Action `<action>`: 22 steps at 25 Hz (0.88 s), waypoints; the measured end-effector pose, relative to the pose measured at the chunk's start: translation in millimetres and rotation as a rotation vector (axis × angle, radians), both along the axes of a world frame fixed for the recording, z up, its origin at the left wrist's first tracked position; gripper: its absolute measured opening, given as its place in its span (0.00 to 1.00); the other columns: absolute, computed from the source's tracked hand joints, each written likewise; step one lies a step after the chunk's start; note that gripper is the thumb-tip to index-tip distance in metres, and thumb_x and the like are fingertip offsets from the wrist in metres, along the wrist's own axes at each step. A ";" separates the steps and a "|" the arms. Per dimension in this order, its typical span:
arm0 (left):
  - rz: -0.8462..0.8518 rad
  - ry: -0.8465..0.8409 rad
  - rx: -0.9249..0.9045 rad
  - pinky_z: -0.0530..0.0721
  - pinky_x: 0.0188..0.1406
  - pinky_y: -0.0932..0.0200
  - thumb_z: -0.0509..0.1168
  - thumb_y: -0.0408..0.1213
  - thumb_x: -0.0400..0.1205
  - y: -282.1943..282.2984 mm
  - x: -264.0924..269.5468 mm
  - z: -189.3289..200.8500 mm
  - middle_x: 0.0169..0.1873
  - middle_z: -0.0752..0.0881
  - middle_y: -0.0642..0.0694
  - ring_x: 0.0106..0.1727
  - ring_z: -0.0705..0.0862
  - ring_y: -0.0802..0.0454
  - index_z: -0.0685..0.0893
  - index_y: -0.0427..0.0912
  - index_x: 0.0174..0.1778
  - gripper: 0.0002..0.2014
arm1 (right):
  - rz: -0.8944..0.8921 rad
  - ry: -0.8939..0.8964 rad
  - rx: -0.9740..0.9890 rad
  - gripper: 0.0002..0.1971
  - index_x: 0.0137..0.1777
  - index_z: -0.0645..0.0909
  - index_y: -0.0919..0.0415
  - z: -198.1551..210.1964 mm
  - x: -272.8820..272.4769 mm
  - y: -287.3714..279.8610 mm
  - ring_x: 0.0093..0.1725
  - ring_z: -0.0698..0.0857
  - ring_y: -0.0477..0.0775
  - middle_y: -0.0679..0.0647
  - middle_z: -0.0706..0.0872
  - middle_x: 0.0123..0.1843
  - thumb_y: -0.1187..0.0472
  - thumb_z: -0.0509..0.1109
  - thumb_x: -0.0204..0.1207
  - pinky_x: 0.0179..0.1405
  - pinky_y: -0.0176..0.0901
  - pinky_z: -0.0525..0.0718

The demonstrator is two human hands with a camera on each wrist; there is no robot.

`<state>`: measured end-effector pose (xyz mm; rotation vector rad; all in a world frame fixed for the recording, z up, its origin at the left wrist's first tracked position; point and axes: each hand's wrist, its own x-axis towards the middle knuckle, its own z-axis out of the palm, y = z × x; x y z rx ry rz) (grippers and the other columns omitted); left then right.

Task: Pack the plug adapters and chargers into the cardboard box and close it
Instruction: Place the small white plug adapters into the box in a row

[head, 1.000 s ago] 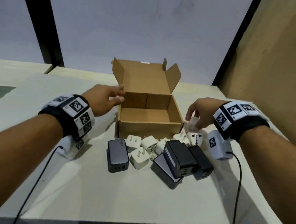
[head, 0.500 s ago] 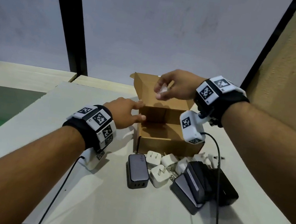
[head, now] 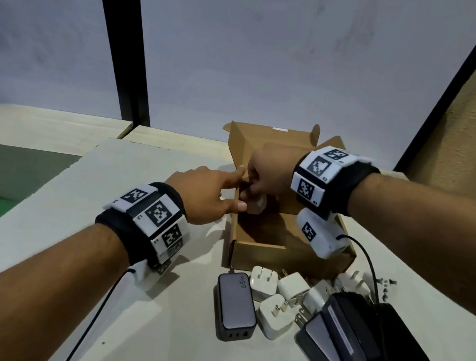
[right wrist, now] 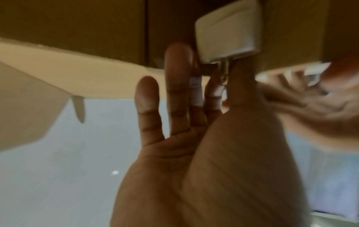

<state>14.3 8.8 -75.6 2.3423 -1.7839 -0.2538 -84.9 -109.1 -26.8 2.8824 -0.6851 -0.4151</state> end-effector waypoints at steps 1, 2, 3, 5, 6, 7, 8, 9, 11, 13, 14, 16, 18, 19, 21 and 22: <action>0.001 -0.016 0.012 0.81 0.61 0.43 0.58 0.65 0.77 -1.4 0.4 1.3 0.70 0.79 0.57 0.64 0.82 0.49 0.58 0.65 0.78 0.33 | 0.029 0.011 -0.059 0.17 0.57 0.85 0.66 -0.9 2.3 3.6 0.41 0.79 0.54 0.53 0.80 0.36 0.52 0.67 0.80 0.34 0.40 0.71; 0.000 -0.018 0.014 0.81 0.60 0.43 0.59 0.65 0.77 -2.3 0.7 2.5 0.70 0.79 0.58 0.64 0.82 0.50 0.60 0.66 0.77 0.32 | 0.053 0.015 -0.077 0.15 0.59 0.85 0.66 -2.7 4.3 4.4 0.41 0.77 0.53 0.51 0.77 0.33 0.55 0.66 0.81 0.30 0.38 0.69; -0.002 -0.007 0.009 0.81 0.60 0.44 0.59 0.64 0.77 -2.0 -0.1 3.3 0.70 0.79 0.59 0.64 0.82 0.50 0.60 0.66 0.77 0.33 | 0.077 0.022 -0.068 0.14 0.59 0.85 0.65 -3.7 4.7 4.4 0.40 0.77 0.52 0.50 0.75 0.31 0.57 0.66 0.81 0.28 0.37 0.69; 0.004 0.018 -0.011 0.81 0.61 0.45 0.61 0.63 0.77 0.9 -2.1 3.0 0.71 0.77 0.61 0.64 0.82 0.52 0.56 0.64 0.79 0.35 | 0.107 0.031 -0.033 0.14 0.59 0.86 0.64 -3.8 2.9 4.2 0.40 0.78 0.52 0.50 0.78 0.35 0.58 0.66 0.81 0.32 0.37 0.72; 0.010 0.022 -0.021 0.80 0.61 0.46 0.60 0.63 0.77 2.5 -2.4 2.2 0.72 0.76 0.62 0.64 0.82 0.53 0.54 0.63 0.80 0.36 | 0.114 0.014 -0.021 0.14 0.58 0.86 0.63 -3.5 2.4 1.3 0.40 0.80 0.52 0.51 0.81 0.37 0.56 0.66 0.81 0.33 0.38 0.73; 0.014 0.024 -0.023 0.80 0.61 0.46 0.60 0.63 0.77 3.3 -2.6 1.8 0.72 0.76 0.62 0.64 0.82 0.53 0.54 0.63 0.80 0.36 | 0.111 -0.007 -0.012 0.15 0.57 0.88 0.62 -2.2 1.1 -1.3 0.39 0.82 0.52 0.51 0.83 0.38 0.53 0.66 0.80 0.33 0.37 0.75; 0.016 0.024 -0.020 0.80 0.61 0.46 0.59 0.63 0.78 3.5 -2.9 0.5 0.73 0.75 0.62 0.65 0.82 0.53 0.54 0.63 0.81 0.36 | 0.095 -0.024 -0.001 0.16 0.54 0.89 0.60 -2.0 -1.4 -5.5 0.40 0.84 0.52 0.51 0.86 0.39 0.50 0.67 0.79 0.34 0.37 0.78; 0.018 0.024 -0.014 0.80 0.61 0.45 0.59 0.64 0.78 3.2 -2.2 0.8 0.73 0.75 0.62 0.65 0.82 0.52 0.54 0.62 0.81 0.36 | 0.079 -0.029 0.014 0.16 0.51 0.90 0.58 -0.1 -4.2 -9.6 0.41 0.86 0.52 0.51 0.89 0.40 0.47 0.69 0.77 0.37 0.38 0.80; 0.010 0.038 0.008 0.80 0.62 0.43 0.59 0.63 0.78 2.3 -4.7 1.1 0.72 0.77 0.59 0.65 0.82 0.51 0.53 0.60 0.81 0.37 | 0.048 0.067 0.092 0.15 0.51 0.90 0.54 -2.2 -15.6 -17.3 0.45 0.87 0.51 0.50 0.91 0.44 0.44 0.71 0.75 0.43 0.39 0.82; -0.003 0.031 0.023 0.80 0.62 0.42 0.62 0.61 0.78 -0.3 -6.7 2.6 0.71 0.79 0.55 0.64 0.82 0.50 0.57 0.55 0.80 0.37 | 0.075 0.214 0.167 0.15 0.59 0.88 0.50 -6.9 -25.1 -20.6 0.51 0.86 0.50 0.48 0.90 0.51 0.46 0.71 0.76 0.50 0.41 0.81; -0.007 0.028 0.026 0.81 0.61 0.42 0.63 0.60 0.77 -1.9 -7.1 3.9 0.70 0.80 0.53 0.64 0.82 0.50 0.60 0.53 0.79 0.36 | 0.102 0.246 0.177 0.17 0.63 0.86 0.49 -8.7 -28.4 -19.9 0.52 0.85 0.49 0.47 0.90 0.53 0.47 0.70 0.77 0.51 0.41 0.79; -0.007 0.036 0.020 0.81 0.61 0.42 0.65 0.60 0.76 -3.3 -8.0 5.8 0.69 0.80 0.53 0.63 0.83 0.51 0.65 0.51 0.76 0.34 | 0.136 0.251 0.181 0.18 0.67 0.83 0.48 -9.4 -29.7 -18.8 0.53 0.83 0.48 0.46 0.88 0.55 0.48 0.69 0.78 0.49 0.39 0.75; -0.009 0.045 0.020 0.81 0.61 0.42 0.64 0.60 0.76 -2.9 -7.9 6.0 0.71 0.79 0.54 0.63 0.83 0.51 0.66 0.52 0.76 0.34 | 0.135 0.256 0.196 0.18 0.67 0.83 0.48 -8.0 -27.9 -18.9 0.51 0.82 0.46 0.43 0.86 0.52 0.49 0.69 0.78 0.48 0.38 0.73; -0.012 0.050 0.021 0.81 0.61 0.42 0.64 0.61 0.76 -2.3 -8.3 5.5 0.72 0.78 0.55 0.63 0.83 0.51 0.65 0.53 0.77 0.34 | 0.128 0.258 0.199 0.18 0.67 0.83 0.48 -7.5 -27.3 -18.9 0.51 0.82 0.46 0.42 0.86 0.50 0.48 0.69 0.79 0.48 0.38 0.74; -0.012 0.055 0.033 0.81 0.62 0.42 0.62 0.61 0.77 -1.0 -9.1 4.1 0.72 0.77 0.55 0.64 0.83 0.51 0.62 0.57 0.78 0.34 | 0.116 0.259 0.182 0.18 0.66 0.84 0.48 -9.8 -26.1 -18.2 0.51 0.82 0.47 0.42 0.85 0.49 0.47 0.68 0.79 0.51 0.40 0.76; -0.009 0.057 0.044 0.80 0.62 0.42 0.61 0.61 0.78 -0.6 -9.2 3.4 0.71 0.78 0.54 0.64 0.82 0.50 0.61 0.59 0.79 0.34 | 0.107 0.256 0.169 0.18 0.66 0.84 0.49 -11.8 -25.6 -17.8 0.51 0.82 0.47 0.42 0.85 0.48 0.46 0.68 0.79 0.52 0.41 0.77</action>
